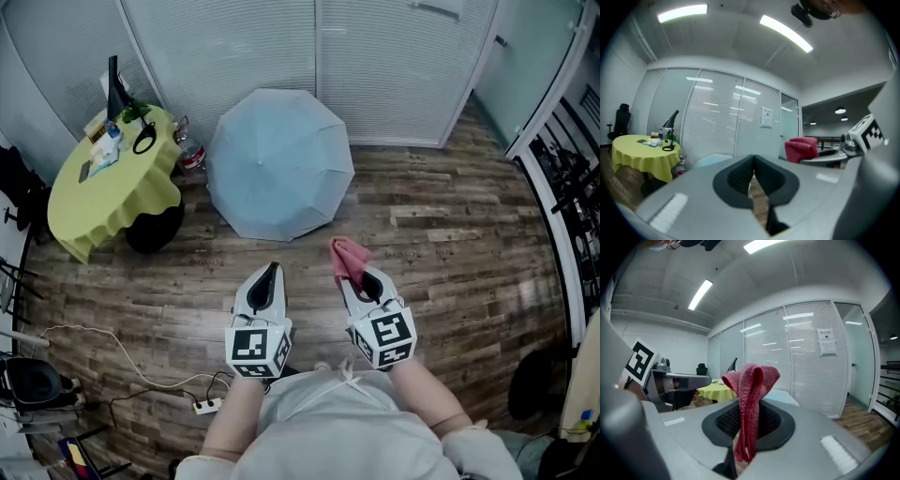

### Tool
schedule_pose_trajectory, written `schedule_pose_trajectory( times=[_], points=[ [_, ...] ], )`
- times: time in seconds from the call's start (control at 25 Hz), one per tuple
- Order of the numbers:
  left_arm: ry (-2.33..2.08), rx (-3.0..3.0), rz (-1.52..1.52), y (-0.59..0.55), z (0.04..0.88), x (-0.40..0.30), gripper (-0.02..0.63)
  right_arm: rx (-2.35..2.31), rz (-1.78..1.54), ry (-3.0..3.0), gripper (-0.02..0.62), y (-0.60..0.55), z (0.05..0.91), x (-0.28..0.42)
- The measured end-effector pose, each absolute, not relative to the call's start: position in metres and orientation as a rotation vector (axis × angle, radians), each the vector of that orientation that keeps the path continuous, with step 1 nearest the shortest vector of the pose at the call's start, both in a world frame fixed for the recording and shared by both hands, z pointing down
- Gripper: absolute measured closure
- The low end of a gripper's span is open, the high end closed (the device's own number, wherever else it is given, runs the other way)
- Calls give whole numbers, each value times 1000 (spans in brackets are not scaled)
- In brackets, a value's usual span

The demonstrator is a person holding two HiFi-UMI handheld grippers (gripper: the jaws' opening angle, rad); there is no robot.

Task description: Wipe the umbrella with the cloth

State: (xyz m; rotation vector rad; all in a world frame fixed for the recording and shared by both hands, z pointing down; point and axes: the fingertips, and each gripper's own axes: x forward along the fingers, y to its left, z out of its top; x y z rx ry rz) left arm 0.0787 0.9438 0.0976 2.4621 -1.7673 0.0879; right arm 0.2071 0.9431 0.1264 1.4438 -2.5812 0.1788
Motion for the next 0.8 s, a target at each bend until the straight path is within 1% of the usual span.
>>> schedule_pose_trajectory(
  times=[0.28, 0.44, 0.64, 0.8],
  points=[
    [-1755, 2447, 116, 923, 110, 85, 600, 1522, 214, -2534, 542, 921, 137, 224],
    [-1735, 2432, 132, 898, 119, 80, 600, 1489, 278, -2544, 543, 898, 145, 219],
    [-1700, 2415, 141, 846, 136, 61, 600, 1470, 348, -2528, 541, 850, 161, 203],
    [-1661, 2387, 144, 780, 155, 39, 600, 1476, 404, -2490, 541, 788, 176, 184]
  ],
)
